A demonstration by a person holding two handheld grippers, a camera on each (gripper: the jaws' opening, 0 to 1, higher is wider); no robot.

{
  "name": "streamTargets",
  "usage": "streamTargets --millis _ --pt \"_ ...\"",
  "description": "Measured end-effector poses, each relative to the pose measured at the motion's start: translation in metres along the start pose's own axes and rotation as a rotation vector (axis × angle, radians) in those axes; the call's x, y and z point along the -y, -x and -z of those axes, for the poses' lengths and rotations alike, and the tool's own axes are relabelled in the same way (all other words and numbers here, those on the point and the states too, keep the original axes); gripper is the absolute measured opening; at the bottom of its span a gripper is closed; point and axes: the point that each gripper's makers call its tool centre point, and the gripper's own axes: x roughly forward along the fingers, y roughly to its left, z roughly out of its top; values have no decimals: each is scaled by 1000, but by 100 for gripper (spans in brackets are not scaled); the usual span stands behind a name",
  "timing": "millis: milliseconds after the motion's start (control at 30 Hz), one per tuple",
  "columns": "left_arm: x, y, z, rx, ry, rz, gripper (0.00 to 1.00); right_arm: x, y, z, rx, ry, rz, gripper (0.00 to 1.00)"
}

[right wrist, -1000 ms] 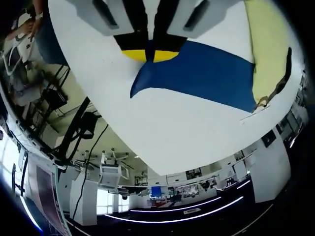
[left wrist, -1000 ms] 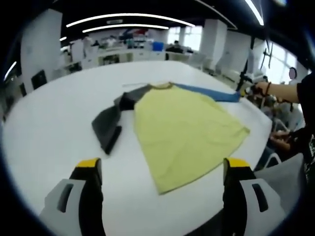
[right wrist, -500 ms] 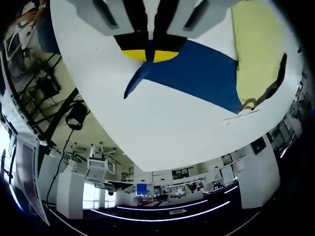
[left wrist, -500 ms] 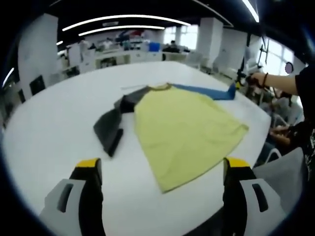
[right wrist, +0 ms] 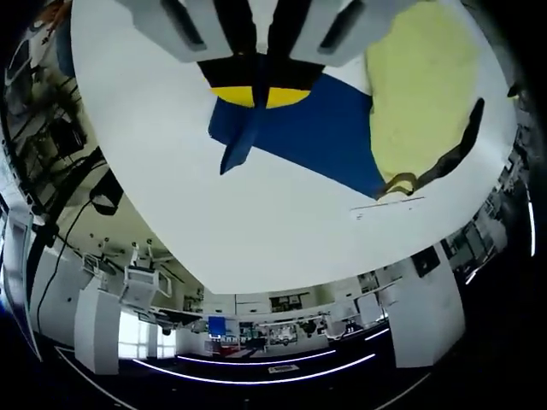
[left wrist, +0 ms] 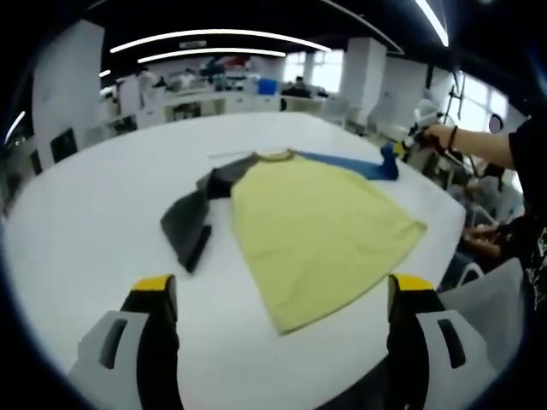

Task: Fold the garment on the visible template until the final outline fits inside the template.

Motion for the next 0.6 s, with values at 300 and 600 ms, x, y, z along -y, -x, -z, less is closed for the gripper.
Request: streamTargets --millis 300,600 --pt "3 1 -1 -3 -28 12 99 -37 -9 -8 4 30 -51 0" --pt "1 2 -3 4 -30 11 99 -71 -14 -9 2 55 -92 0"
